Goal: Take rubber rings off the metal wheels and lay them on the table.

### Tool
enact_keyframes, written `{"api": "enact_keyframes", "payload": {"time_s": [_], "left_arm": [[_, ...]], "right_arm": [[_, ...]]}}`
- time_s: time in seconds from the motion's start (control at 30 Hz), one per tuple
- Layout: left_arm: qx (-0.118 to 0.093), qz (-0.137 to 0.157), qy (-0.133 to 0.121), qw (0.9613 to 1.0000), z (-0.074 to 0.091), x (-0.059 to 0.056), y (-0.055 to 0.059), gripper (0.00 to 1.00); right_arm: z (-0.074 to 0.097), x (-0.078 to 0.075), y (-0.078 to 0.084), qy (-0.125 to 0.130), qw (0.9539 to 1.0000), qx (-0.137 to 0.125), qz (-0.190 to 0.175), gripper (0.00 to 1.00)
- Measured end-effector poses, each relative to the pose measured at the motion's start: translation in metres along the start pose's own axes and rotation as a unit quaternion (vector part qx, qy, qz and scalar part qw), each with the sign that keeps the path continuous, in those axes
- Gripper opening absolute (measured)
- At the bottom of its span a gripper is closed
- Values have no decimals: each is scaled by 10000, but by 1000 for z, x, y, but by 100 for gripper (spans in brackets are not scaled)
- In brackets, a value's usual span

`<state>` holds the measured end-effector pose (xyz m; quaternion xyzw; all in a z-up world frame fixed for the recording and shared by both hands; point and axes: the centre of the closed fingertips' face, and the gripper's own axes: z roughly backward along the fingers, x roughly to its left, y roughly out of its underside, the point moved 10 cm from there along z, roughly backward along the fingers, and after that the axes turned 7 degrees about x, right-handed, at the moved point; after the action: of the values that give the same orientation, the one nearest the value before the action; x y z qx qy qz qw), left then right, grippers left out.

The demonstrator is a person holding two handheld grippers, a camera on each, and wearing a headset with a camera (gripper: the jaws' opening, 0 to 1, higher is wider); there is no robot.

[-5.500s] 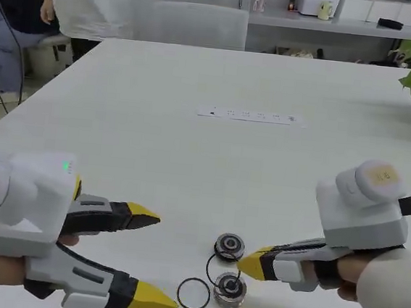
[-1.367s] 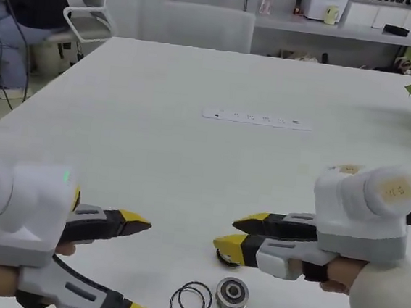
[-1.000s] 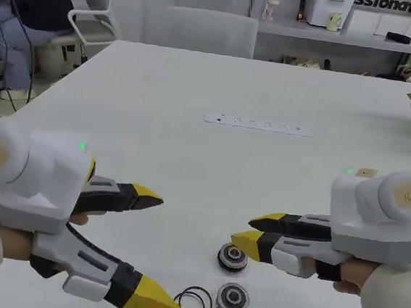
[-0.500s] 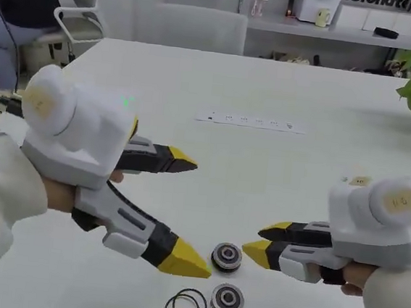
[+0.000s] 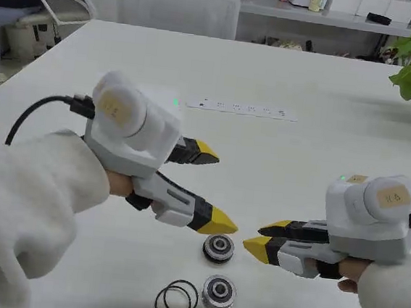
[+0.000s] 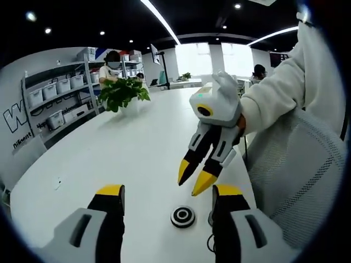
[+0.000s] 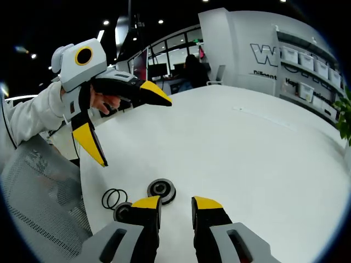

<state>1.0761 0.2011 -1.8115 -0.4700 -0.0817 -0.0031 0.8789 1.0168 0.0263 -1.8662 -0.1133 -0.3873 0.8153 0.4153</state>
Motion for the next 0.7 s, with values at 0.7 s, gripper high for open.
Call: {"api": "enact_keyframes", "payload": {"time_s": [0.7], "left_arm": [[176, 323, 39, 9993, -37, -12, 55, 27]], "right_arm": [[-26, 9, 9, -183, 9978, 442, 465, 23]]}}
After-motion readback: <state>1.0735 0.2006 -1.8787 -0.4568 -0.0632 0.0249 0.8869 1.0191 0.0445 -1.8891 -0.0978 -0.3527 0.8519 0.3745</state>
